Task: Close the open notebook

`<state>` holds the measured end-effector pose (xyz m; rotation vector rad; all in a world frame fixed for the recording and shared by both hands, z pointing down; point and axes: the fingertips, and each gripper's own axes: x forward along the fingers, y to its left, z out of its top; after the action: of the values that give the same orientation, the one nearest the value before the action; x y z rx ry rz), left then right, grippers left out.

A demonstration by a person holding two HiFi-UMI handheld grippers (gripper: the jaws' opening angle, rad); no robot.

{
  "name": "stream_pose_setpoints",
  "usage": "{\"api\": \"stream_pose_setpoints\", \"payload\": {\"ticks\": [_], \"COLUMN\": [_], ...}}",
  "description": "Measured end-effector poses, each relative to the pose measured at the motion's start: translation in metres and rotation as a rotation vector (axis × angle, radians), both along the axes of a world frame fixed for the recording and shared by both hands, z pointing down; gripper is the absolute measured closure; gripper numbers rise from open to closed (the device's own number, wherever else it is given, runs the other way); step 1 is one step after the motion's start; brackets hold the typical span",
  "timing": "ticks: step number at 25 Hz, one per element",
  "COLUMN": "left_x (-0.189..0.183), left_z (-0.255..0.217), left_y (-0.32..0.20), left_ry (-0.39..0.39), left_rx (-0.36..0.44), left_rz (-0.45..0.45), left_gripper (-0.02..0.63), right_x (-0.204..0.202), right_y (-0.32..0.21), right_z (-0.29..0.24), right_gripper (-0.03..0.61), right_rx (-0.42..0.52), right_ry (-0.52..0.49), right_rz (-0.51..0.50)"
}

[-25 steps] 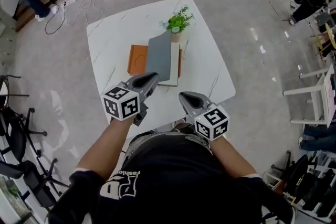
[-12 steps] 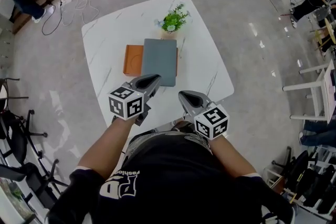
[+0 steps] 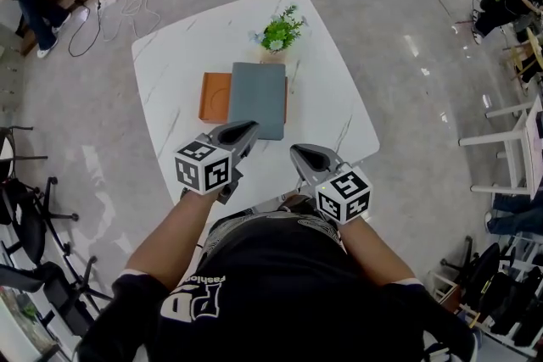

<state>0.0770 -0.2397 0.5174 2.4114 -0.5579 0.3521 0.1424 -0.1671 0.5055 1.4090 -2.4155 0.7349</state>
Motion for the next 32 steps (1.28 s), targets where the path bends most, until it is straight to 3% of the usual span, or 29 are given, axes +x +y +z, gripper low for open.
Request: {"api": "stream_pose_setpoints", "payload": {"ticks": [8, 19, 25, 32], "left_x": [-0.014, -0.042, -0.064, -0.091], "left_z": [0.006, -0.006, -0.022, -0.033], "left_y": [0.001, 0.008, 0.013, 0.024], "left_ry": [-0.080, -0.142, -0.142, -0.133], "left_rx": [-0.015, 0.049, 0.109, 0.148], "left_rz": [-0.018, -0.043, -0.072, -0.109], "left_gripper": [0.537, 0.546, 0.554, 0.555], "right_x": [-0.006, -0.018, -0.022, -0.039], "right_y": [-0.006, -0.008, -0.009, -0.007], "right_z": [-0.005, -0.023, -0.035, -0.047], "right_gripper": [0.578, 0.578, 0.578, 0.578], "right_rx": [0.016, 0.073, 0.126, 0.176], "right_ry": [-0.004, -0.044, -0.095, -0.093], "right_rz": [-0.012, 0.021, 0.064, 0.048]}}
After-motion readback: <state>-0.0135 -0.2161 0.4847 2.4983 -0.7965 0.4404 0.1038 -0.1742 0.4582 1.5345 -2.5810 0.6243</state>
